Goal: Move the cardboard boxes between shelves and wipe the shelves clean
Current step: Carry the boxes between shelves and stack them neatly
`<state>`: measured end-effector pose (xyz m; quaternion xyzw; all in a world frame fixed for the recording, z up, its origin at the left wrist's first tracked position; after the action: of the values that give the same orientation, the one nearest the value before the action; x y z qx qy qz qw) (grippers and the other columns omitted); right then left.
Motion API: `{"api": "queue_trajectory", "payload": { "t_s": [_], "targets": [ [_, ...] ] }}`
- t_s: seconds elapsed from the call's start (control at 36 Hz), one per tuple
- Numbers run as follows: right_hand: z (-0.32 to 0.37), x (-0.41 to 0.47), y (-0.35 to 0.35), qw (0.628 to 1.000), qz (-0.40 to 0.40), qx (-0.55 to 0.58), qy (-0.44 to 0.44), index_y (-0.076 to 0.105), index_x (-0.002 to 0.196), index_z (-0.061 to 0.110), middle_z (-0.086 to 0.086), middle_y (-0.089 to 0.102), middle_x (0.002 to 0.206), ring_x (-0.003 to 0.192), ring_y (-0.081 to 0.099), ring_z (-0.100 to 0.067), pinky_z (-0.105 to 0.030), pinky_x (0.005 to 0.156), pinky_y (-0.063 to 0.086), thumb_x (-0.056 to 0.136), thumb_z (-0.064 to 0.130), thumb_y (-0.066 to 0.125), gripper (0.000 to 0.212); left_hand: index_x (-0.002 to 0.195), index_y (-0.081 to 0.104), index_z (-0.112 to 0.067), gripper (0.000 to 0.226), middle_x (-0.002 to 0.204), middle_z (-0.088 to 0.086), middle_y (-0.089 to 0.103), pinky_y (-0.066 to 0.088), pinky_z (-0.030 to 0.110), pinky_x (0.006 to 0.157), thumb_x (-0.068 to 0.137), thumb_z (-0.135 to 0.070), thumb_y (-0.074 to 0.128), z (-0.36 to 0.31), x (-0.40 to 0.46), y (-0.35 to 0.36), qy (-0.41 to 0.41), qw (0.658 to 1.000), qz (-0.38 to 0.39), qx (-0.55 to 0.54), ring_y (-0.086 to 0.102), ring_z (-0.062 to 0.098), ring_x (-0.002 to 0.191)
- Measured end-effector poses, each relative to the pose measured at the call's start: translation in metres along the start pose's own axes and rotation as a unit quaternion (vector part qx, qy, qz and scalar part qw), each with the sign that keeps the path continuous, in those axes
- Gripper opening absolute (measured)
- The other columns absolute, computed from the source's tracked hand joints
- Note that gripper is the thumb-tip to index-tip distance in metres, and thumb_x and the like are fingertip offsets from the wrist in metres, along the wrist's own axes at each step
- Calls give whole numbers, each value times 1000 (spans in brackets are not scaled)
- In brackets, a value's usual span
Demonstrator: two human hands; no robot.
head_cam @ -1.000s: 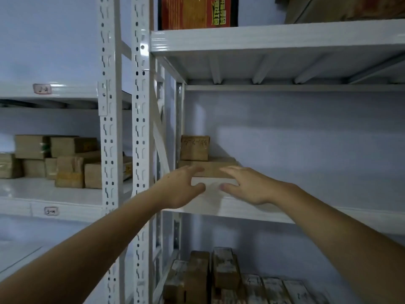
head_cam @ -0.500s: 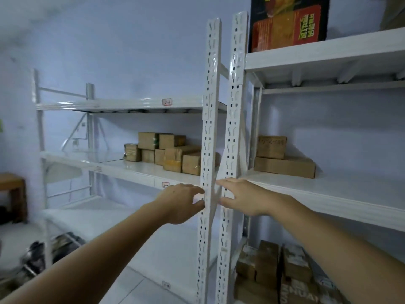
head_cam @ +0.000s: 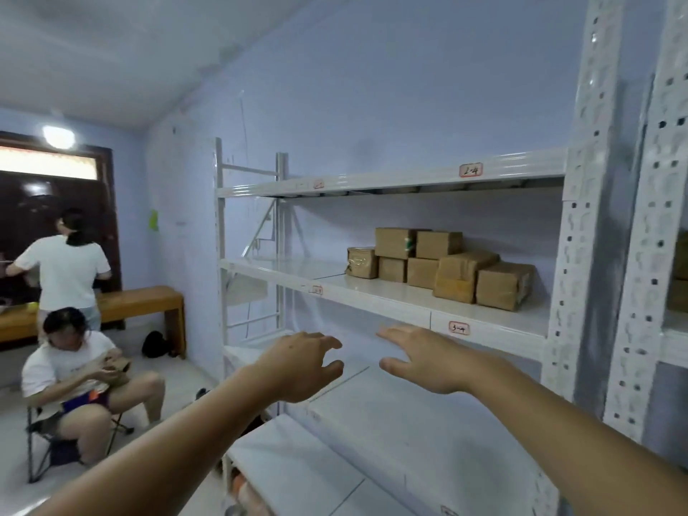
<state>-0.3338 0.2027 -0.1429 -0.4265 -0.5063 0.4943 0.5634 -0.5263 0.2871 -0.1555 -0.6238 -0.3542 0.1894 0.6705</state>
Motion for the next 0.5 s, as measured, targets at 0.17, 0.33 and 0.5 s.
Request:
{"api": "queue_trajectory", "payload": {
  "t_s": [0.17, 0.33, 0.5],
  "targets": [
    [6, 59, 17, 1000, 9, 6, 15, 23, 161, 31, 10, 24, 167, 151, 27, -12, -33, 122, 24, 102, 57, 44, 68, 151, 44, -33, 55, 155, -5, 49, 38, 38, 113, 101, -56, 39, 61, 29, 11, 5, 1000, 3, 3, 49, 22, 137],
    [-9, 117, 32, 999, 20, 3, 31, 24, 161, 31, 9, 23, 167, 151, 28, -13, -32, 121, 25, 103, 56, 45, 67, 150, 44, -33, 54, 155, -6, 48, 37, 38, 114, 101, -55, 38, 91, 82, 30, 26, 1000, -10, -12, 47, 20, 138],
    [-39, 189, 40, 999, 12, -2, 34, 25, 161, 30, 10, 24, 166, 148, 31, -13, -31, 120, 27, 103, 55, 46, 66, 152, 41, -33, 56, 156, -6, 47, 35, 40, 117, 101, -57, 37, 113, 156, 48, 44, 999, -12, -3, 45, 19, 141]
  ]
}}
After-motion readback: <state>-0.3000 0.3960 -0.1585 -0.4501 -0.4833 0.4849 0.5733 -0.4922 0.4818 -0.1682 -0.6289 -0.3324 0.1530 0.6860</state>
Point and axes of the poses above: each hand's wrist, its own x-axis towards the middle knuckle, its own y-axis out of the palm, z = x × y, the point moved 5 cm from there along x, towards the middle knuckle
